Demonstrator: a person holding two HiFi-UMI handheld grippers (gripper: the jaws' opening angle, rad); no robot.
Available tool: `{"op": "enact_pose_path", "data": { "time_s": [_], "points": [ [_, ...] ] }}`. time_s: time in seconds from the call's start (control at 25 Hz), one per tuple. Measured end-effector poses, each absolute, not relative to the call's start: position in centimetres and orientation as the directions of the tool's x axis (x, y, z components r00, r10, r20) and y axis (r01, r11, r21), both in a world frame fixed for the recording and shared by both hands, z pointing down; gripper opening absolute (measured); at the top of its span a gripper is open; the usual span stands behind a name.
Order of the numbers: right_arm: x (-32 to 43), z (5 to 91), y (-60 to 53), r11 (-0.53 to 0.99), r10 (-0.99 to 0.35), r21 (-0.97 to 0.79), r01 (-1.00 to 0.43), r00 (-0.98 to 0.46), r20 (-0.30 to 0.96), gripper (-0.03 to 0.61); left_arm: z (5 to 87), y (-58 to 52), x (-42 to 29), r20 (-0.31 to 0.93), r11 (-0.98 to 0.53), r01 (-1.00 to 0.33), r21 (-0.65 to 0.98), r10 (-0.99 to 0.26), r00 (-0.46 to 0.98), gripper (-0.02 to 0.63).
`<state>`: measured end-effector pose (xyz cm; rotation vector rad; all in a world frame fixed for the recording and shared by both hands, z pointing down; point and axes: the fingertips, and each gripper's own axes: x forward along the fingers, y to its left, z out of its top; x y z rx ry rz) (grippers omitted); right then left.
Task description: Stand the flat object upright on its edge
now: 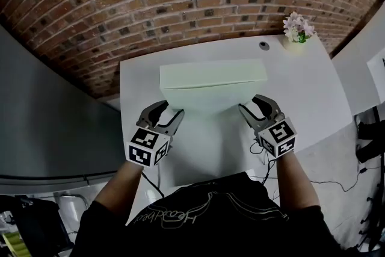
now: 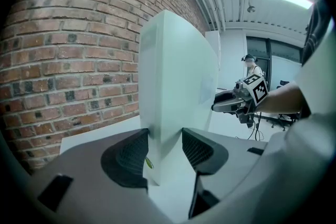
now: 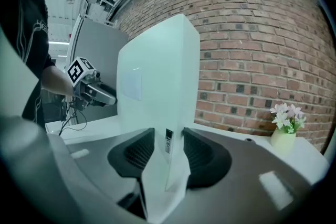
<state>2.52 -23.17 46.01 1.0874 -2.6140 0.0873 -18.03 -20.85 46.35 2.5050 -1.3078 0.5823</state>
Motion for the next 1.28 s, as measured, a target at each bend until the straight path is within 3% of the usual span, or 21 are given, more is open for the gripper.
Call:
{"op": "enact_pose_path", "data": {
  "time_s": [0.6,1.04,1.28],
  "points": [
    [2.8,45.3,-23.0,0.697,-0.692,-0.004,-0.717,-0.674,0.257,0.183,45.9,-20.9,-18.6,0.393,-0.595,-0.795,0.118,-0.708,0.587,0.209],
    [2.6,45.3,-22.8,0.706,-0.677,-0.022,-0.707,-0.685,0.27,0.183,43.8,-21.8,-19.1,0.315,-0.763,-0.628,0.155,-0.564,0.763,0.379],
    [2.6,45.4,-22.8,0.71,-0.673,-0.024,-0.704,-0.687,0.275,0.183,43.8,-22.2,-17.9,0.345,-0.83,-0.538,0.15,-0.466,0.815,0.382]
  ]
}}
